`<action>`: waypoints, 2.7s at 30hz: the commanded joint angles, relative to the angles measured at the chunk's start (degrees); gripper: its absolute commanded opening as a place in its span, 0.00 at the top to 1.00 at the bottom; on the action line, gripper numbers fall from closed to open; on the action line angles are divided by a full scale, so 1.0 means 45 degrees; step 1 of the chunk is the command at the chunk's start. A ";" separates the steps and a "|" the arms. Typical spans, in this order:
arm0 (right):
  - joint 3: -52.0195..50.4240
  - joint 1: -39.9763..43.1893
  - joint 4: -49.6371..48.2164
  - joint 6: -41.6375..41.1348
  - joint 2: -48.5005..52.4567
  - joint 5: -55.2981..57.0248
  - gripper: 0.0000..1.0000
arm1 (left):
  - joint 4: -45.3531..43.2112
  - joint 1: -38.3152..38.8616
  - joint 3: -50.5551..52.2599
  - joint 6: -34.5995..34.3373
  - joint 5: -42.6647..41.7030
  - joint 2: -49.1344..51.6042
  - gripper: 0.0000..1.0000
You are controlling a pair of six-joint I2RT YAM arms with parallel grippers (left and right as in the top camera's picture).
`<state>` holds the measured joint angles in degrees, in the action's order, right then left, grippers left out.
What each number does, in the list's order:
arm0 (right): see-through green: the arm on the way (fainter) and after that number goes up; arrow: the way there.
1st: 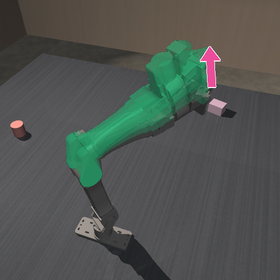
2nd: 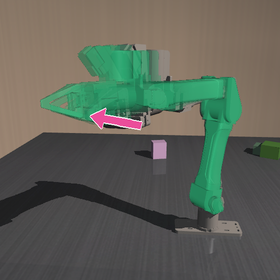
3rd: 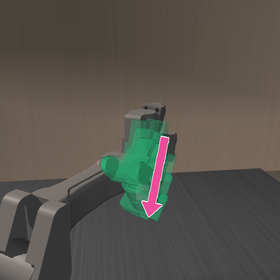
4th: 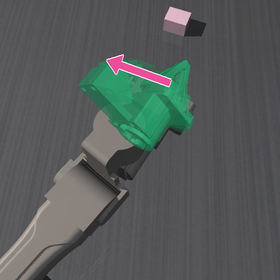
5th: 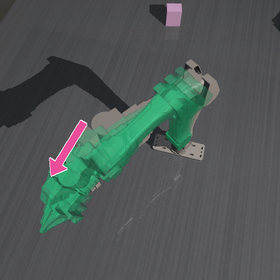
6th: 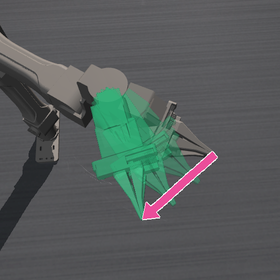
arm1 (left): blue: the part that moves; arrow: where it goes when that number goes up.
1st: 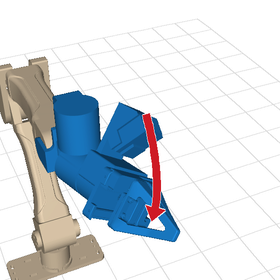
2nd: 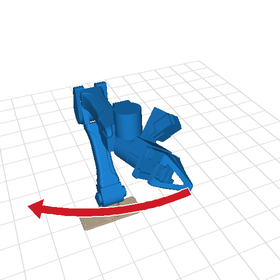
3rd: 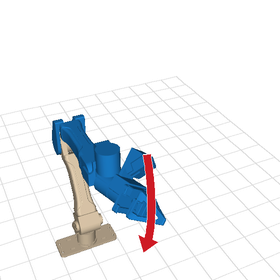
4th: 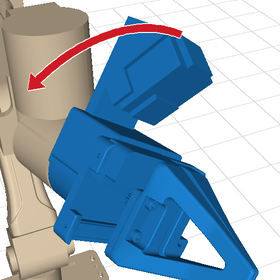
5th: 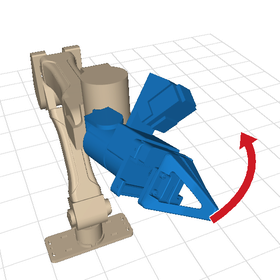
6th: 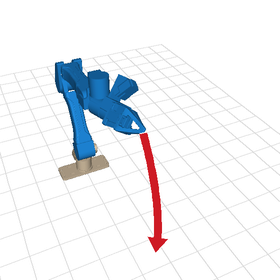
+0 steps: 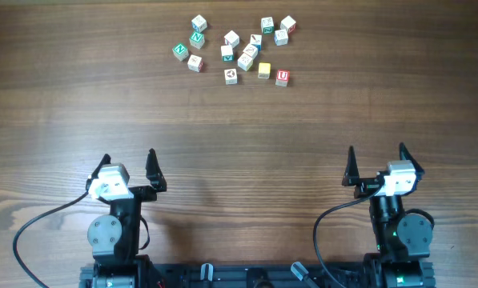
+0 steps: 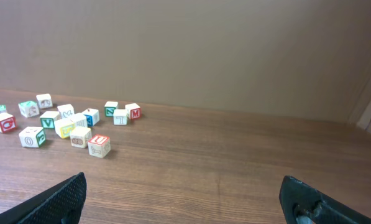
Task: Form a horizontal line
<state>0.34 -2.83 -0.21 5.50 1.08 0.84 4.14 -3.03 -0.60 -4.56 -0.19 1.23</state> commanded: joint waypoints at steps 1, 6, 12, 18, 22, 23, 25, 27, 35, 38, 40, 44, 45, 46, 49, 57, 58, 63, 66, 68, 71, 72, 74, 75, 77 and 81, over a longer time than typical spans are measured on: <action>-0.0010 -0.0039 -0.0024 0.0112 -0.0107 -0.0199 0.00 | 0.0044 -0.0053 0.0063 0.0160 -0.0189 0.0015 0.00; -0.0010 -0.0034 -0.0029 0.0112 -0.0107 -0.0199 0.00 | 0.0044 -0.0053 0.0063 0.0160 -0.0189 0.0015 0.00; -0.0010 -0.0034 -0.0029 0.0112 -0.0107 -0.0204 0.00 | 0.0044 -0.0053 0.0063 0.0160 -0.0189 0.0015 0.00; -0.0010 -0.0039 -0.0029 0.0112 -0.0107 -0.0199 0.00 | 0.0044 -0.0053 0.0063 0.0160 -0.0189 0.0015 0.00; -0.0010 -0.0034 -0.0029 0.0112 -0.0107 -0.0199 0.00 | 0.0044 -0.0053 0.0063 0.0160 -0.0189 0.0015 0.00; -0.0010 -0.0034 -0.0029 0.0107 -0.0107 -0.0199 0.00 | 0.0044 -0.0053 0.0063 0.0160 -0.0189 0.0015 0.00; -0.0010 -0.0034 -0.0029 0.0112 -0.0107 -0.0204 0.00 | 0.0044 -0.0053 0.0063 0.0160 -0.0189 0.0015 0.00; -0.0010 -0.0034 -0.0029 0.0112 -0.0107 -0.0204 0.00 | 0.0044 -0.0053 0.0063 0.0160 -0.0189 0.0015 0.00; -0.0010 -0.0034 -0.0029 0.0112 -0.0107 -0.0204 0.00 | 0.0044 -0.0053 0.0063 0.0160 -0.0189 0.0015 0.00; -0.0010 -0.0034 -0.0029 0.0112 -0.0107 -0.0199 0.00 | 0.0044 -0.0053 0.0063 0.0160 -0.0189 0.0015 0.00; -0.0010 -0.0034 -0.0029 0.0112 -0.0107 -0.0204 0.00 | 0.0044 -0.0053 0.0063 0.0160 -0.0189 0.0015 0.00; -0.0010 -0.0039 -0.0029 0.0112 -0.0107 -0.0199 0.00 | 0.0044 -0.0053 0.0063 0.0160 -0.0189 0.0015 0.00; -0.0010 -0.0034 -0.0029 0.0107 -0.0107 -0.0199 0.00 | 0.0044 -0.0053 0.0063 0.0160 -0.0189 0.0015 0.00; -0.0010 -0.0034 -0.0029 0.0112 -0.0107 -0.0199 0.00 | 0.0044 -0.0053 0.0063 0.0160 -0.0189 0.0015 0.00; -0.0010 -0.0034 -0.0029 0.0117 -0.0107 -0.0199 0.00 | 0.0044 -0.0053 0.0063 0.0160 -0.0189 0.0015 0.00; -0.0010 -0.0034 -0.0029 0.0112 -0.0107 -0.0199 0.00 | 0.0039 -0.0053 0.0063 0.0160 -0.0189 0.0015 0.00; -0.0010 -0.0039 -0.0029 0.0112 -0.0107 -0.0204 0.01 | 0.0039 -0.0058 0.0063 0.0185 -0.0136 0.0015 0.00; -0.0010 -0.0034 -0.0029 0.0112 -0.0107 -0.0204 0.00 | -0.0029 -0.0053 0.0063 0.0243 -0.0957 0.0015 0.00; -0.0010 -0.0034 -0.0029 0.0112 -0.0107 -0.0199 0.00 | -0.0141 -0.0053 0.0058 0.0243 -0.1938 0.0015 0.00; -0.0010 -0.0034 -0.0029 0.0112 -0.0107 -0.0204 0.00 | -0.0151 -0.0053 0.0053 0.0053 -0.2006 0.0024 0.00; -0.0010 -0.0034 -0.0029 0.0112 -0.0107 -0.0199 0.00 | -0.0136 -0.0053 0.0044 -0.0087 -0.2045 0.0029 0.00; -0.0010 -0.0034 -0.0029 0.0107 -0.0107 -0.0199 0.00 | -0.0102 -0.0053 0.0029 -0.0087 -0.2084 0.0029 0.00; -0.0010 -0.0034 -0.0029 0.0112 -0.0107 -0.0204 0.00 | 0.0044 -0.0053 -0.0044 -0.0097 -0.2161 0.0029 0.00; -0.0010 -0.0034 -0.0029 0.0107 -0.0107 -0.0204 0.00 | 0.0272 -0.0053 -0.0155 -0.0097 -0.2186 0.0029 0.00; -0.0010 -0.0034 -0.0029 0.0112 -0.0107 -0.0204 0.00 | 0.1098 -0.0053 -0.0549 -0.0087 -0.2181 0.0029 0.00; -0.0010 -0.0034 -0.0029 0.0112 -0.0107 -0.0199 0.00 | 0.2365 -0.0053 -0.1355 -0.0092 -0.2181 0.0039 0.00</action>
<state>0.34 -2.83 -0.21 5.50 1.08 0.84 11.16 -3.03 -3.68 -4.80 -8.36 1.28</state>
